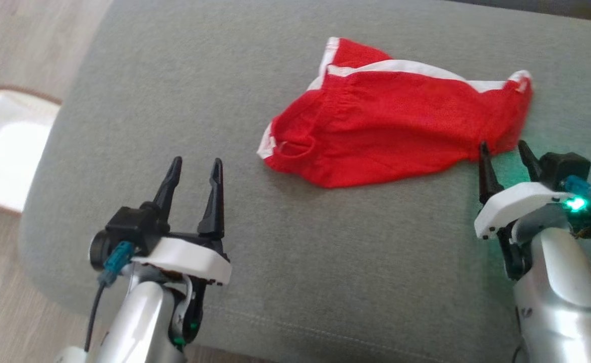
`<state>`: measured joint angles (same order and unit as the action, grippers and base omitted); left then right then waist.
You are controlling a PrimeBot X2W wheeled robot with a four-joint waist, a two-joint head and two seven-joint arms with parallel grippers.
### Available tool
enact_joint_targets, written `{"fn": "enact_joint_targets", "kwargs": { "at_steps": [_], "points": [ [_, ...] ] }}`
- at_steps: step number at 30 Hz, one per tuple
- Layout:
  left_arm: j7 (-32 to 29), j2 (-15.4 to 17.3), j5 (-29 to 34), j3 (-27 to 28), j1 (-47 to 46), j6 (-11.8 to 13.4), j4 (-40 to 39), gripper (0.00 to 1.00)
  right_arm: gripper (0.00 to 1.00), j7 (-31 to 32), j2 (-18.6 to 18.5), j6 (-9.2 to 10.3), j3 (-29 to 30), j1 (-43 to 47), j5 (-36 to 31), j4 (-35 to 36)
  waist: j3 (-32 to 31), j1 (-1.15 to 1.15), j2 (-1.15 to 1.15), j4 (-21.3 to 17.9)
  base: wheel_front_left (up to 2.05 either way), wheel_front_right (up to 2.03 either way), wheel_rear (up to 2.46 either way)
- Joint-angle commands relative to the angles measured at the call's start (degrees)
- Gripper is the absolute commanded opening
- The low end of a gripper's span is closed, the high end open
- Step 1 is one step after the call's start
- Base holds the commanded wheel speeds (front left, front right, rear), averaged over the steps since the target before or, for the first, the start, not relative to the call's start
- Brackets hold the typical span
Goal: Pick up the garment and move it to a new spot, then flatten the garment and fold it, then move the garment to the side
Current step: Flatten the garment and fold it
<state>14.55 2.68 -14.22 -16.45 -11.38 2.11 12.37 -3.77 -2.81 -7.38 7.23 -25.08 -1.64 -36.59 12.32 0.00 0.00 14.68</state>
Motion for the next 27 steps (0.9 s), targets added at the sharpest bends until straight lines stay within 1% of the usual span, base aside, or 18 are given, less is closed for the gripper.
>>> {"fn": "enact_joint_targets", "kwargs": {
  "at_steps": [1, 4, 8, 9, 10, 12, 15, 19, 20, 22, 27],
  "points": [
    [0.4, 0.2, -0.6, 0.8, -2.6, 0.5, -1.8, 1.00, 1.00, -1.0, -0.1, -0.11, 0.2, -3.3, -0.1, -1.5, 1.4, 0.00, 0.00, 2.5, 0.00, 0.00, 0.00],
    [0.4, 0.2, -0.9, 0.4, -2.7, 0.9, -1.8, 1.00, 1.00, -2.3, -0.1, -0.11, 2.2, -5.8, -0.7, -6.2, 1.6, 0.00, 0.00, 3.6, 0.00, 0.00, 0.00],
    [0.4, 0.2, -1.2, 0.4, -2.9, 1.2, -1.7, 1.00, 1.00, -3.8, -0.1, -0.11, 4.4, -8.6, -2.1, -12.1, 1.5, 0.00, 0.00, 3.9, 0.00, 0.00, 0.00],
    [0.4, 0.2, -1.2, 0.4, -2.8, 1.3, -1.6, 1.00, 0.96, -4.2, -0.1, -0.11, 4.8, -9.2, -1.8, -13.6, 1.4, 0.00, 0.00, 3.8, 0.00, 0.00, 0.00],
    [0.4, 0.2, -1.2, 0.4, -2.7, 1.4, -1.6, 1.00, 0.00, -5.0, -0.1, -0.11, 4.9, -9.8, -1.4, -15.0, 1.2, 0.00, 0.00, 3.7, 0.00, 0.00, 0.00],
    [0.4, 0.2, -1.3, 0.5, -2.6, 1.5, -1.5, 1.00, 0.00, -5.9, -0.1, -0.11, 4.6, -10.4, -0.9, -16.4, 0.9, 0.00, 0.00, 3.4, 0.00, 0.00, 0.00],
    [0.4, 0.2, -1.1, 1.0, -1.9, 1.5, -1.2, 1.00, 0.00, -8.9, -0.1, -0.11, 2.2, -12.2, 1.7, -19.2, -0.3, 0.00, 0.00, 2.3, 0.00, 0.00, 0.00],
    [0.4, 0.2, -0.5, 1.8, -1.0, 1.0, -0.8, 1.00, 0.00, -11.0, -0.1, -0.11, -2.3, -14.3, 6.6, -18.6, -2.9, 0.00, 0.00, 0.2, 0.00, 0.00, 0.00],
    [0.4, 0.2, -0.2, 2.1, -0.5, 0.8, -0.7, 1.00, 0.00, -11.2, -0.1, -0.11, -4.0, -15.2, 8.4, -15.4, -4.5, 0.00, 0.00, -0.9, 0.00, 0.00, 0.00],
    [0.4, 0.2, 0.0, 2.4, 0.1, 0.7, -0.7, 1.00, 0.00, -11.2, -0.1, -0.11, -5.8, -15.5, 9.3, -10.1, -6.2, 0.00, 0.00, -1.8, 0.00, 0.00, 0.00],
    [0.4, 0.2, 0.1, 2.7, 2.2, 0.7, -0.6, 1.00, 0.00, -11.2, -0.1, -0.11, -11.4, -15.2, 9.7, 0.9, -10.3, 0.00, 0.00, -3.3, 0.00, 0.00, 0.00]
  ]
}}
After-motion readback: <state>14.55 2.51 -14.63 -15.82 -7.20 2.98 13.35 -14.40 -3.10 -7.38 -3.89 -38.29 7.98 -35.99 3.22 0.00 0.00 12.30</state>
